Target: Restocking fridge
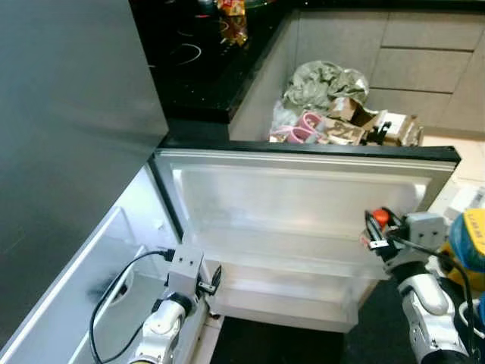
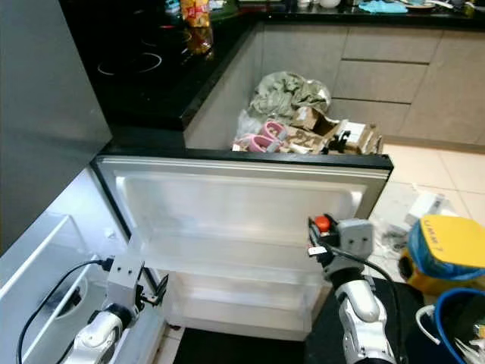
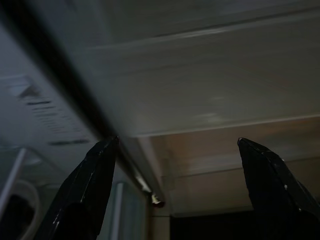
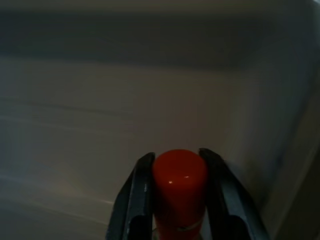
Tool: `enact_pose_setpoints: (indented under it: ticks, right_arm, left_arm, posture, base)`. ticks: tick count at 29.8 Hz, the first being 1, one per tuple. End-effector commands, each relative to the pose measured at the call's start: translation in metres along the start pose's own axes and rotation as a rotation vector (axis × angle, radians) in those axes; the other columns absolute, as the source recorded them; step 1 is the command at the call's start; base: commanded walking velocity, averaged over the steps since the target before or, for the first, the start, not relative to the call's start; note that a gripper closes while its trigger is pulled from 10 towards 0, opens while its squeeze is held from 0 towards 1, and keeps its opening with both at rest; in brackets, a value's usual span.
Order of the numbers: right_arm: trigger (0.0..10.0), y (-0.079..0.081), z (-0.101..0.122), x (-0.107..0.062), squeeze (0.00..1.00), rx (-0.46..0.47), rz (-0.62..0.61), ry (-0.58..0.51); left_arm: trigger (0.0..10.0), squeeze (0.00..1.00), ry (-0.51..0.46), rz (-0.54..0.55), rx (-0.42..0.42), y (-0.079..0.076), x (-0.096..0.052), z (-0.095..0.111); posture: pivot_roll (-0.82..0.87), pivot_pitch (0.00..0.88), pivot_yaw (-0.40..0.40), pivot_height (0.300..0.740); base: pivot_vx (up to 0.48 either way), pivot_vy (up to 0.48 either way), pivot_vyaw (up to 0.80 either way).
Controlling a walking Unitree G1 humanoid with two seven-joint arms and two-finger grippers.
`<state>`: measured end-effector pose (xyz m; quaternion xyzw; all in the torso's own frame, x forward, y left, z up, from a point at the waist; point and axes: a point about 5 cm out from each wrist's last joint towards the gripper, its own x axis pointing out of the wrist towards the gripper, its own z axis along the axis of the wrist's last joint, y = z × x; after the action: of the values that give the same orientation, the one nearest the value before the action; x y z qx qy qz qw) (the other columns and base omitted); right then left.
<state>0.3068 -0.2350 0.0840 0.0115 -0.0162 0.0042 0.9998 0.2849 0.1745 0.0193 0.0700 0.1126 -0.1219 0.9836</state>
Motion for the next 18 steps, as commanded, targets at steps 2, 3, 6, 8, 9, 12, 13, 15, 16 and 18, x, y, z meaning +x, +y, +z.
enact_pose_setpoints:
  ticks: [2, 3, 6, 8, 9, 12, 13, 15, 16, 18]
  right_arm:
    - [10.0, -0.009, -0.009, -0.003, 0.0, 0.093, -0.074, 0.029]
    - [10.0, -0.009, -0.009, -0.003, 0.0, 0.093, -0.074, 0.029]
    - [10.0, -0.009, -0.014, -0.004, 0.0, 0.108, -0.085, 0.043]
    - [10.0, -0.007, -0.015, -0.005, 0.0, 0.091, -0.078, 0.044]
    - [10.0, -0.007, -0.015, -0.005, 0.0, 0.091, -0.078, 0.044]
    - [10.0, -0.003, -0.017, -0.004, 0.0, 0.045, -0.053, 0.046]
    - [10.0, -0.002, -0.018, -0.004, 0.0, 0.042, -0.045, 0.047]
    - [10.0, -0.002, -0.018, -0.004, 0.0, 0.047, -0.036, 0.047]
    - [10.0, -0.002, -0.018, -0.003, 0.0, 0.05, -0.034, 0.047]
    - [10.0, -0.002, -0.018, -0.003, 0.0, 0.051, -0.031, 0.048]
  left_arm:
    - [10.0, 0.0, 0.023, 0.017, -0.002, 0.008, -0.006, -0.005]
    - [10.0, 0.0, 0.023, 0.017, -0.002, 0.008, -0.006, -0.005]
    - [10.0, 0.0, 0.02, 0.015, -0.003, 0.007, -0.005, -0.004]
    - [10.0, 0.0, 0.018, 0.015, -0.004, 0.006, -0.005, -0.004]
    - [10.0, 0.0, 0.018, 0.015, -0.004, 0.006, -0.005, -0.004]
    - [10.0, 0.0, 0.015, 0.011, -0.003, 0.005, -0.005, -0.003]
    - [10.0, 0.0, 0.013, 0.009, -0.004, 0.005, -0.004, -0.002]
    - [10.0, 0.0, 0.011, 0.008, -0.004, 0.005, -0.004, -0.001]
    - [10.0, 0.0, 0.01, 0.007, -0.005, 0.005, -0.004, -0.001]
    - [10.0, 0.0, 0.01, 0.006, -0.005, 0.004, -0.003, 0.0]
  posture:
    - [0.0, 0.147, 0.07, 0.74]
    - [0.0, 0.147, 0.07, 0.74]
    - [0.0, 0.147, 0.07, 0.74]
    - [0.0, 0.146, 0.071, 0.74]
    - [0.0, 0.146, 0.071, 0.74]
    - [0.0, 0.143, 0.074, 0.74]
    - [0.0, 0.14, 0.074, 0.74]
    - [0.0, 0.14, 0.074, 0.74]
    - [0.0, 0.14, 0.074, 0.74]
    - [0.0, 0.134, 0.074, 0.74]
  base:
    - [0.0, 0.0, 0.0]
    - [0.0, 0.0, 0.0]
    - [0.0, 0.0, 0.0]
    - [0.0, 0.0, 0.0]
    - [0.0, 0.0, 0.0]
    - [0.0, 0.0, 0.0]
    - [0.0, 0.0, 0.0]
    - [0.0, 0.0, 0.0]
    - [0.0, 0.0, 0.0]
    - [0.0, 0.0, 0.0]
